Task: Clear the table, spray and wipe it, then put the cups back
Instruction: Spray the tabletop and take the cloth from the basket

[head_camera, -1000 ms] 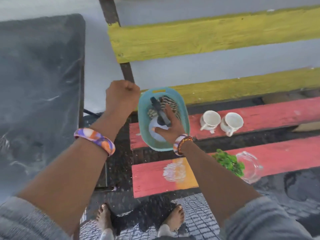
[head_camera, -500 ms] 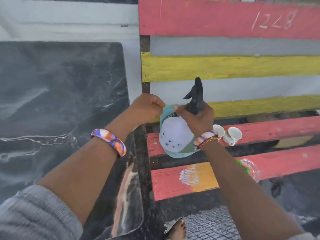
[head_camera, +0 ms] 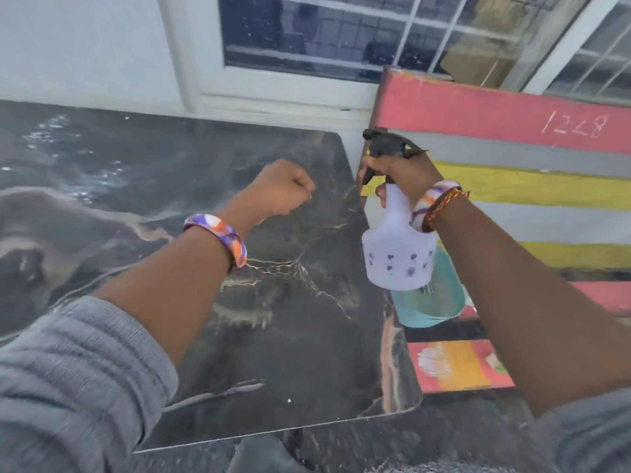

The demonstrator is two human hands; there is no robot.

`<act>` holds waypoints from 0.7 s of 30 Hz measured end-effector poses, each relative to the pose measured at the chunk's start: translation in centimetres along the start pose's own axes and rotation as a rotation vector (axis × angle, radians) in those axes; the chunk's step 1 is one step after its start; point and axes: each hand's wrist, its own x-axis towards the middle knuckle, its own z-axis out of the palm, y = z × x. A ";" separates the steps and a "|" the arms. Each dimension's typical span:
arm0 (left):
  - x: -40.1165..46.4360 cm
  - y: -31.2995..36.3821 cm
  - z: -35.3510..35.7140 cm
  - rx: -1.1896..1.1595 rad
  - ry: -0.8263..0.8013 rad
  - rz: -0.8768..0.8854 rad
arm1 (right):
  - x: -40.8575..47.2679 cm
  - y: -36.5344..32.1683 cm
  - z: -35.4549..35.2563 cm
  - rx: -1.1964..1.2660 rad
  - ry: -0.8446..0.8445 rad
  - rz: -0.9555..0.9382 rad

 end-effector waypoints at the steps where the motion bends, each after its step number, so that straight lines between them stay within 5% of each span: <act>1: -0.1 -0.8 -1.0 0.026 0.022 -0.008 | 0.3 -0.7 0.9 -0.043 -0.003 0.020; 5: -1.1 -3.2 -4.0 0.165 0.074 -0.024 | 1.9 -2.6 4.0 -0.067 -0.039 0.067; 12: -3.0 -6.1 -7.2 0.318 0.125 -0.020 | 1.7 -3.1 5.6 -0.409 0.163 -0.012; 21: -7.2 -7.3 -8.1 0.363 0.056 0.019 | -4.3 -2.1 5.7 0.221 0.086 0.088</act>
